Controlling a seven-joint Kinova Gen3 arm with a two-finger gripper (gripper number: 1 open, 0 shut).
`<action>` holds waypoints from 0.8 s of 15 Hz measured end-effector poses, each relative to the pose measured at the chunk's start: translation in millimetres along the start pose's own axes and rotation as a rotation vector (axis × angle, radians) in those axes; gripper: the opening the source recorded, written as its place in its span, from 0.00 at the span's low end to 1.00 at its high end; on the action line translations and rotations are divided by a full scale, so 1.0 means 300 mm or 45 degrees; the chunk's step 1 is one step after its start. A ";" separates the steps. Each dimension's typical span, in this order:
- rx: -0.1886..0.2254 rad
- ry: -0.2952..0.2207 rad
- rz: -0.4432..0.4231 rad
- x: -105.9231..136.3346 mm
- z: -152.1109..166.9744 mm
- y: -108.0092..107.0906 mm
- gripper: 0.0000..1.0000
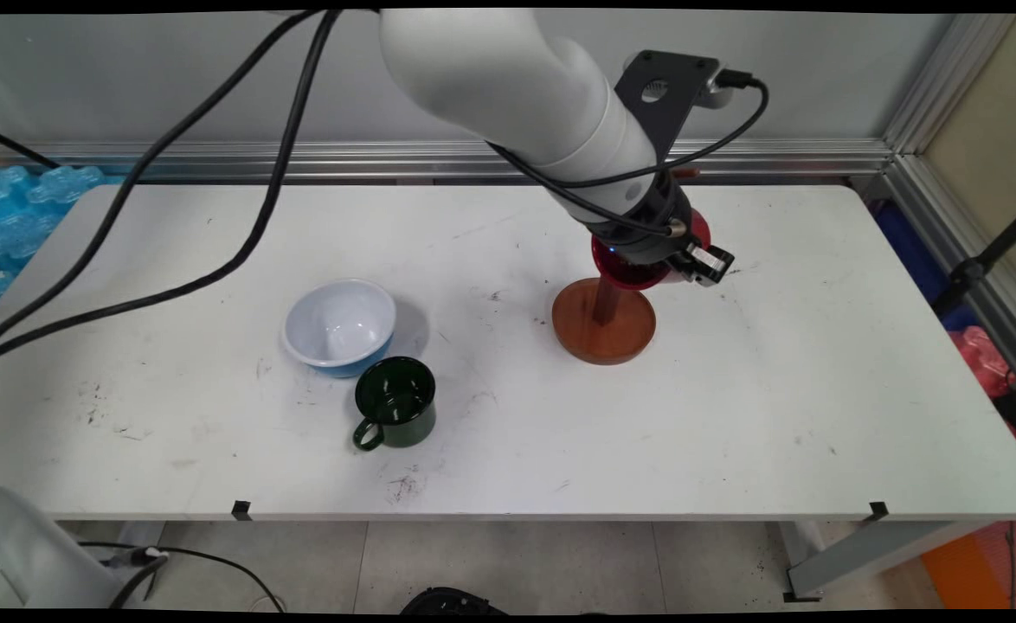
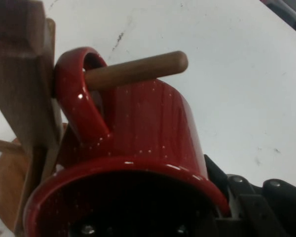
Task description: Place the picked object on the table
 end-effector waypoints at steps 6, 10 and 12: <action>-0.015 0.012 0.012 -0.008 -0.023 0.005 0.00; -0.044 0.042 0.019 0.012 -0.052 0.024 0.00; -0.061 0.063 0.022 0.030 -0.068 0.037 0.00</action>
